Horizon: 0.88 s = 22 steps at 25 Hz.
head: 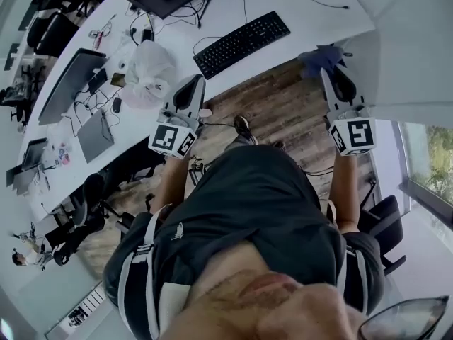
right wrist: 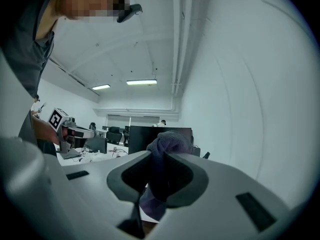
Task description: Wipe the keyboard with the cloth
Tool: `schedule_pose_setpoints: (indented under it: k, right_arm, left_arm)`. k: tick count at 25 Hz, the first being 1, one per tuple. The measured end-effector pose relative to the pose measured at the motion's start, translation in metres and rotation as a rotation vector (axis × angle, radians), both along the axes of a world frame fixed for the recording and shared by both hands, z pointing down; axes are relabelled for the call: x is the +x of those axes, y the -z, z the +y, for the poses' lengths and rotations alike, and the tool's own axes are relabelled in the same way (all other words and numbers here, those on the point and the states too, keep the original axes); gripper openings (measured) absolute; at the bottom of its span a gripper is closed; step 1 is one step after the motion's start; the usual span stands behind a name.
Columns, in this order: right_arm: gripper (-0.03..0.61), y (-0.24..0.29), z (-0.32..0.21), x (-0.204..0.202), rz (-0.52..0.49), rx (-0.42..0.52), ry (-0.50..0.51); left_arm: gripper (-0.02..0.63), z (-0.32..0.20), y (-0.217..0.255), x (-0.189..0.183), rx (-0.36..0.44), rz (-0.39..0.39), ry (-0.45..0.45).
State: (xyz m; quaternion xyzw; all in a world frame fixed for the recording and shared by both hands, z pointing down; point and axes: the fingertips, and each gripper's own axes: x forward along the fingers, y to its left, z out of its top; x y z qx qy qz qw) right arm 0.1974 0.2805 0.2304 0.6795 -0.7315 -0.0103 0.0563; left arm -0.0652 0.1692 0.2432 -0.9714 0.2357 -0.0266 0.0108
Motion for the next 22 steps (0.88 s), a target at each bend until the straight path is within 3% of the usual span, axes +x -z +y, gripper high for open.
schedule_pose_setpoints:
  k: [9,12,17,22]
  right_arm:
    - [0.064,0.024,-0.057,-0.003,0.044,-0.007,-0.126]
    - [0.064,0.026,-0.088,-0.009,0.04,0.0,-0.147]
    - [0.064,0.011,-0.133,-0.023,0.016,-0.051,-0.101]
    - [0.064,-0.011,-0.18,0.004,0.0,-0.111,-0.044]
  left_arm:
    - [0.005,-0.087,-0.003,-0.003,0.002,0.063,-0.073]
    - [0.005,-0.121,-0.003,-0.003,0.043,0.071,-0.078]
    - [0.005,-0.155,-0.004,-0.004,0.06,0.067,-0.079]
    - [0.005,-0.183,-0.02,0.007,0.002,0.05,0.008]
